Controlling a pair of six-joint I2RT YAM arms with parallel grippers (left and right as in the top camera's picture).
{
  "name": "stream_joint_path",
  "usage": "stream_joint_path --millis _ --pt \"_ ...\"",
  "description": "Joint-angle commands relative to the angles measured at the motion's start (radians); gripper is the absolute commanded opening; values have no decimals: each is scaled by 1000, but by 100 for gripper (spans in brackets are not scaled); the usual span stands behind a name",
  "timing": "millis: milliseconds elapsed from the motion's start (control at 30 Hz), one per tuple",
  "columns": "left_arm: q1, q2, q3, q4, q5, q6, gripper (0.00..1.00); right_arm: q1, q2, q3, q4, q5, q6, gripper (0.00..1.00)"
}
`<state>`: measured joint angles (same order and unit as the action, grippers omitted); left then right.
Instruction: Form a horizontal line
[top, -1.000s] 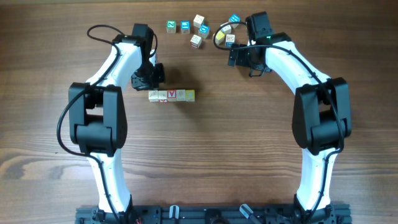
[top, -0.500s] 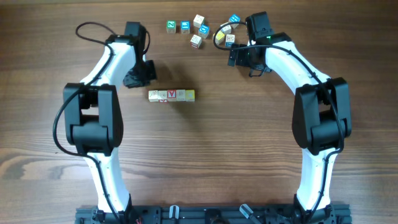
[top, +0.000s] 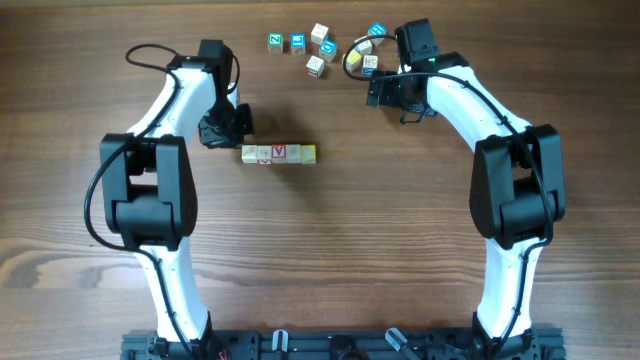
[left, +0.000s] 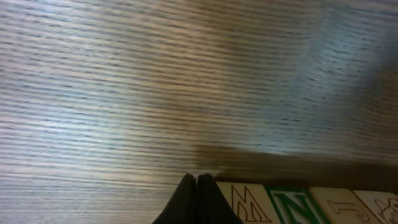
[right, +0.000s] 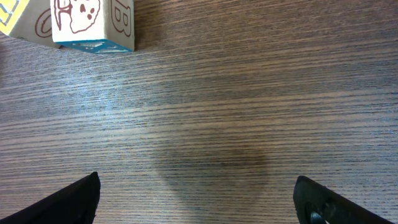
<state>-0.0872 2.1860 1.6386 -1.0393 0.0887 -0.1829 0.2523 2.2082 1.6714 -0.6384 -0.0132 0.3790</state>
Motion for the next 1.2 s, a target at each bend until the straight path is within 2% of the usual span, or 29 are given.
stream_joint_path --millis 0,67,167,200,233,300,433,600,1167 --pt "-6 13 -4 7 22 27 5 2 -35 23 2 18 -12 100" --pt "-5 13 -4 11 -4 26 6 2 -35 23 2 18 -13 100" --pt "-5 13 -5 45 -90 21 13 2 -35 23 2 18 -13 100" --pt "-5 13 -4 66 -112 19 21 3 -35 23 2 17 -12 100" --pt "-4 13 -4 96 -129 18 43 2 -35 23 2 17 -12 100" --pt "5 13 -4 139 -136 18 100 2 -35 23 2 18 -12 100" --pt "63 13 -4 207 -136 -35 100 2 -35 23 2 17 -12 100" --pt "120 13 -4 214 -135 -34 100 2 -35 23 2 17 -13 100" --pt "118 13 -4 214 -135 -34 100 2 -35 23 3 18 -11 99"
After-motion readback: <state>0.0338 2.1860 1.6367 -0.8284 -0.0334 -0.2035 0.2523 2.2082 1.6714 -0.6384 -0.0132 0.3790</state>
